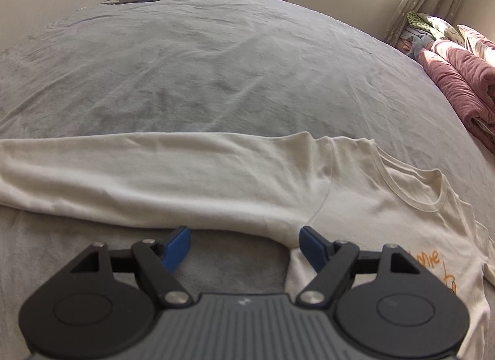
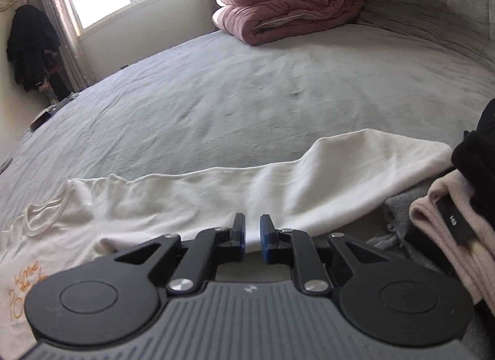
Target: Fold clothes
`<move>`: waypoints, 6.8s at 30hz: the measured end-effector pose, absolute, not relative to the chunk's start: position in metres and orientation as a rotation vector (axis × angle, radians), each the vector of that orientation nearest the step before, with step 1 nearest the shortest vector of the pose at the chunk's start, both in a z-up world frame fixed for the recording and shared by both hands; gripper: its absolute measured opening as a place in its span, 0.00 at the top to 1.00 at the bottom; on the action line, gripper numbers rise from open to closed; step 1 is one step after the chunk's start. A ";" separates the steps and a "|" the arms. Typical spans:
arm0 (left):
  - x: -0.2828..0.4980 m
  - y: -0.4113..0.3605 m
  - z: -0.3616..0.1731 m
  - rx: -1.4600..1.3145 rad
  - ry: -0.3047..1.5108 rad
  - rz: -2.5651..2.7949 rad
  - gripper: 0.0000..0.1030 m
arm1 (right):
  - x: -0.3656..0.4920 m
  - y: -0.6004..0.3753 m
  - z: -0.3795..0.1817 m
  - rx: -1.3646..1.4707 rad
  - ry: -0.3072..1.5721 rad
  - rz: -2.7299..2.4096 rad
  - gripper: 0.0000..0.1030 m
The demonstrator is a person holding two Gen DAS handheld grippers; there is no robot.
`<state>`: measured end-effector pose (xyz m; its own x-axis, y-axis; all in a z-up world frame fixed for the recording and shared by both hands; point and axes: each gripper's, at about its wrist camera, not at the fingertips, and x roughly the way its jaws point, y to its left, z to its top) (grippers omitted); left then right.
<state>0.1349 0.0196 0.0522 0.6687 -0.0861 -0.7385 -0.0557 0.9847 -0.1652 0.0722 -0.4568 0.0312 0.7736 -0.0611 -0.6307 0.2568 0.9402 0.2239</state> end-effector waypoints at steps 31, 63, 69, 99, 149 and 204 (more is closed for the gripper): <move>0.098 -0.046 0.035 0.038 0.823 -0.157 0.22 | 0.020 -0.318 0.036 -0.147 0.825 0.401 0.71; 0.056 -0.049 0.030 0.045 0.946 -0.161 0.17 | -0.117 -0.326 0.025 0.009 1.027 0.118 0.61; 0.057 -0.053 0.026 0.066 0.925 -0.137 0.14 | -0.063 -0.411 0.036 0.404 0.859 -0.094 0.45; 0.092 -0.049 0.027 0.070 0.830 -0.111 0.14 | 0.056 -0.526 0.008 0.711 0.491 -0.578 0.69; 0.092 -0.047 0.021 0.089 0.835 -0.112 0.10 | 0.042 -0.553 0.048 0.483 0.243 -0.778 0.96; 0.102 0.256 0.045 -0.606 0.832 0.698 0.20 | 0.087 -0.377 0.035 0.108 0.745 -0.093 0.85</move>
<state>0.1018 0.2558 0.0449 0.4823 0.3097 -0.8194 -0.7527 0.6251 -0.2068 0.0866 -0.3774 0.0351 0.7311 -0.0460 -0.6807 0.1231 0.9902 0.0652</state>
